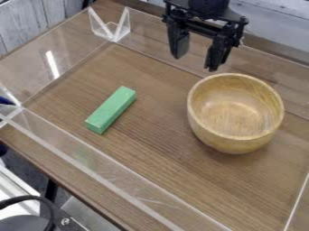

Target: Put the green block in the brown bowl

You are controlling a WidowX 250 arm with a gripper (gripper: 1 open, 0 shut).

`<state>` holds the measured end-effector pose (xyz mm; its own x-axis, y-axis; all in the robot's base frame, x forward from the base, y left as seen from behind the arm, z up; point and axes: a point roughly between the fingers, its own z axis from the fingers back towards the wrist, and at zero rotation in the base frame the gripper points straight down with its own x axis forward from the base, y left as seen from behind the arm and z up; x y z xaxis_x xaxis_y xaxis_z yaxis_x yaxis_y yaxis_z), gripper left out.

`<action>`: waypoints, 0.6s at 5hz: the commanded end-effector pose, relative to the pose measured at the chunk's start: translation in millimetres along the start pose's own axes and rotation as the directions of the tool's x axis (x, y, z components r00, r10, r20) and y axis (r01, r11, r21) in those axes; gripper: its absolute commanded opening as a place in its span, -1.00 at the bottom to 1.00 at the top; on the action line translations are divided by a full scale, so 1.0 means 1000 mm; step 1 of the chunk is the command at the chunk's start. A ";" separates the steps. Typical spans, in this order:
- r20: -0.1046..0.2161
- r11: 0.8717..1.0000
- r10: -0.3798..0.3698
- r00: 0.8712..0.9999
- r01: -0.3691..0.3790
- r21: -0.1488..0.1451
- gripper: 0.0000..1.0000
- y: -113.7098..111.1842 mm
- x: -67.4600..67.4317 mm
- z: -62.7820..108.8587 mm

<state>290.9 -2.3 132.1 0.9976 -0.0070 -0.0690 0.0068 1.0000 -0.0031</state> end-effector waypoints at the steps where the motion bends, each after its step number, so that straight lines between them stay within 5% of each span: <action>1: -0.033 1.000 0.019 0.999 -0.019 0.007 1.00 0.007 -0.014 -0.004; 3: 0.053 0.992 0.123 0.991 -0.125 0.034 1.00 0.070 -0.068 -0.026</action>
<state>217.2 66.2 100.3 0.9893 0.1315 -0.0625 -0.1299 0.9911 0.0286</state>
